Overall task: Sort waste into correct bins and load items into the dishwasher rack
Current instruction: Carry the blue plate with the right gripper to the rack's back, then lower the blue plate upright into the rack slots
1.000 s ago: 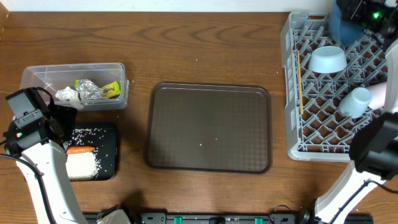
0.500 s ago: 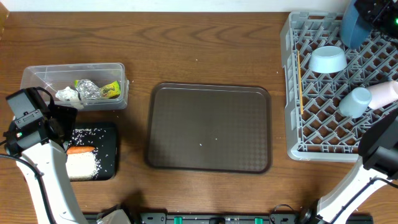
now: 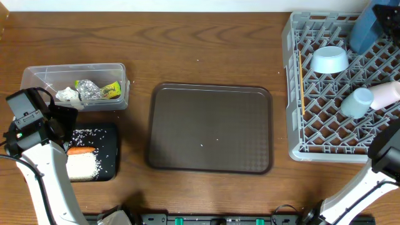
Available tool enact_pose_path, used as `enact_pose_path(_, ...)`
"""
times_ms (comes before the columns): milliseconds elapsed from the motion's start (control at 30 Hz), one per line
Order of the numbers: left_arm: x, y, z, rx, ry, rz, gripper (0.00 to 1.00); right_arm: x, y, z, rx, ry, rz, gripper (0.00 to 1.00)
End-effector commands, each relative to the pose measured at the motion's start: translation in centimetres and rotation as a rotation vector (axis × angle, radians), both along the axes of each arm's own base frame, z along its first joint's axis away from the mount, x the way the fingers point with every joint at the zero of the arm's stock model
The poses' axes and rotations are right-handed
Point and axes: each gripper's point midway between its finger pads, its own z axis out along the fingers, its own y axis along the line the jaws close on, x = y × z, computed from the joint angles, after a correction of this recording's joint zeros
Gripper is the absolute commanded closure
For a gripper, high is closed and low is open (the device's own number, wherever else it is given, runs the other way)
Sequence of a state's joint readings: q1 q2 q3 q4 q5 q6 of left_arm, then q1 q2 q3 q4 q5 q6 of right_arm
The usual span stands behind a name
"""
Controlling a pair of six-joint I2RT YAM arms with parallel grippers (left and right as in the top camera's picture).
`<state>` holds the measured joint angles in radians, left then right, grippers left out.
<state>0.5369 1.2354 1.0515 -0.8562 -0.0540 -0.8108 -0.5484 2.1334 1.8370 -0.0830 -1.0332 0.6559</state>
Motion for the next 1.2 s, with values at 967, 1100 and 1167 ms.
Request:
enact_pose_path(967, 0.2, 0.3, 0.6, 0.011, -0.011, 0.001, 0.02, -4.9, -4.2, 1.4, 0.251, -0.021, 0.087, 0.53)
enact_pose_path(1100, 0.2, 0.3, 0.6, 0.011, -0.011, 0.001, 0.02, -4.8, -3.1, 1.9, 0.202, -0.064, 0.134, 0.42)
enact_pose_path(1167, 0.2, 0.3, 0.6, 0.011, -0.011, 0.001, 0.02, -4.7, -2.2, 2.3, 0.17, -0.093, 0.171, 0.27)
